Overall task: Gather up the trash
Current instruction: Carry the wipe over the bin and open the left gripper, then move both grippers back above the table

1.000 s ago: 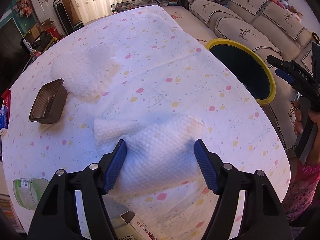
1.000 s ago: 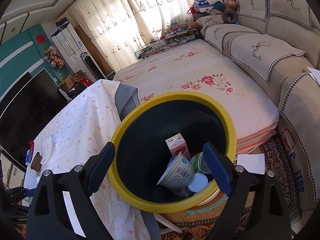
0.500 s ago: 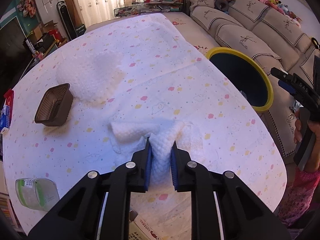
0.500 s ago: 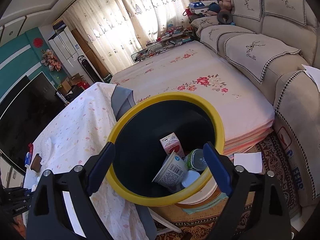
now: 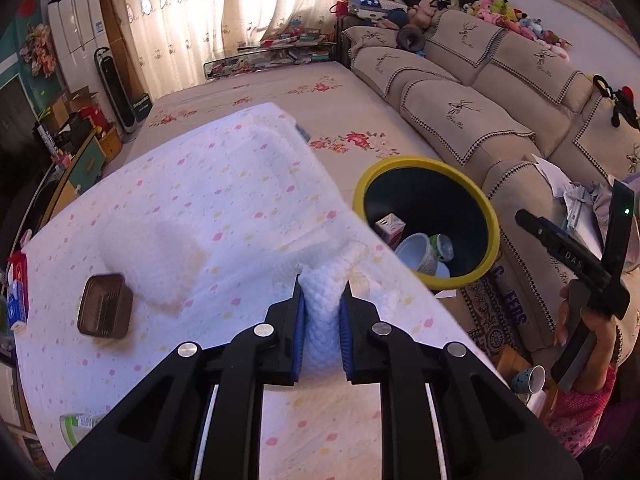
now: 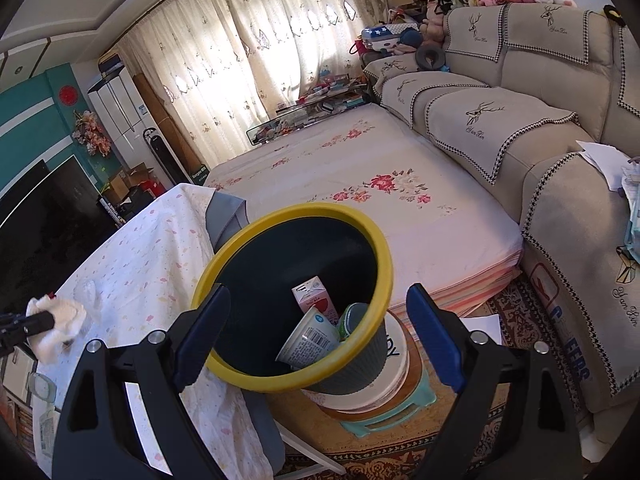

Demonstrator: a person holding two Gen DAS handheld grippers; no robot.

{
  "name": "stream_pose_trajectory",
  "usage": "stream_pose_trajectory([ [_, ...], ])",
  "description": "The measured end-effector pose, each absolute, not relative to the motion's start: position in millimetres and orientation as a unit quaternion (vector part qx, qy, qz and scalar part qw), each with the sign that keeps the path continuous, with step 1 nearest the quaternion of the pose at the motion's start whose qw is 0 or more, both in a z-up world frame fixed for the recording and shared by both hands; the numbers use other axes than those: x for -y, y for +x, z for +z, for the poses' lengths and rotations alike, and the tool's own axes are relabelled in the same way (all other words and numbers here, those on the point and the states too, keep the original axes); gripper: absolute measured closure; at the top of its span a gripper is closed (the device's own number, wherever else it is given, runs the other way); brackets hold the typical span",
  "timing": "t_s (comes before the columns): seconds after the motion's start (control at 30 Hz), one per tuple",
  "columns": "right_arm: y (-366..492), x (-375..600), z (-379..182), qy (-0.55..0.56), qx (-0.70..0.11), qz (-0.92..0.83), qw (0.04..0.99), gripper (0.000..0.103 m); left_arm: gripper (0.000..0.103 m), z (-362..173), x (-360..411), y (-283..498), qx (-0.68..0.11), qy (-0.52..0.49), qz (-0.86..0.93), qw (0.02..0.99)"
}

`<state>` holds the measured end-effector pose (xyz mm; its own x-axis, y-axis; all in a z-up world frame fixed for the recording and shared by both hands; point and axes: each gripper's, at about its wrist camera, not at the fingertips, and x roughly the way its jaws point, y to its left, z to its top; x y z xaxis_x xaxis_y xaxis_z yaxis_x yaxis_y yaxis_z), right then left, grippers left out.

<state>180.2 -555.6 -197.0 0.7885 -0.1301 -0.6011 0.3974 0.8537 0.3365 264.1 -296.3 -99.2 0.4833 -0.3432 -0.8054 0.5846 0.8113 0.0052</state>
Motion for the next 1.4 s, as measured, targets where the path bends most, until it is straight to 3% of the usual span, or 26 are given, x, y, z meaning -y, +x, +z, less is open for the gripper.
stream_pose_trajectory([
  [0.27,146,573,-195,0.223,-0.284,-0.185,0.914,0.018,0.088,-90,389,291,-0.439,0.122,-0.360,0.815],
  [0.57,130,592,-203,0.237,-0.290,-0.199,0.906,0.017,0.086,-136,479,335,-0.453,0.136,-0.356,0.806],
  [0.67,127,595,-204,0.238,-0.291,-0.202,0.904,0.017,0.079,-153,496,349,-0.457,0.145,-0.338,0.810],
  [0.73,125,596,-205,0.239,-0.291,-0.204,0.903,0.017,0.062,-162,502,358,-0.459,0.148,-0.324,0.814],
  [0.83,124,597,-205,0.240,-0.293,-0.208,0.901,0.017,0.049,-168,504,364,-0.462,0.146,-0.314,0.816],
  [1.1,125,587,-202,0.235,-0.297,-0.197,0.904,0.017,0.046,-139,464,352,-0.447,0.123,-0.305,0.832],
  [1.23,129,578,-203,0.230,-0.308,-0.188,0.904,0.017,0.028,-100,422,325,-0.406,0.093,-0.313,0.853],
  [1.4,132,558,-201,0.217,-0.314,-0.173,0.908,0.017,0.023,-67,360,283,-0.367,0.078,-0.309,0.874],
])
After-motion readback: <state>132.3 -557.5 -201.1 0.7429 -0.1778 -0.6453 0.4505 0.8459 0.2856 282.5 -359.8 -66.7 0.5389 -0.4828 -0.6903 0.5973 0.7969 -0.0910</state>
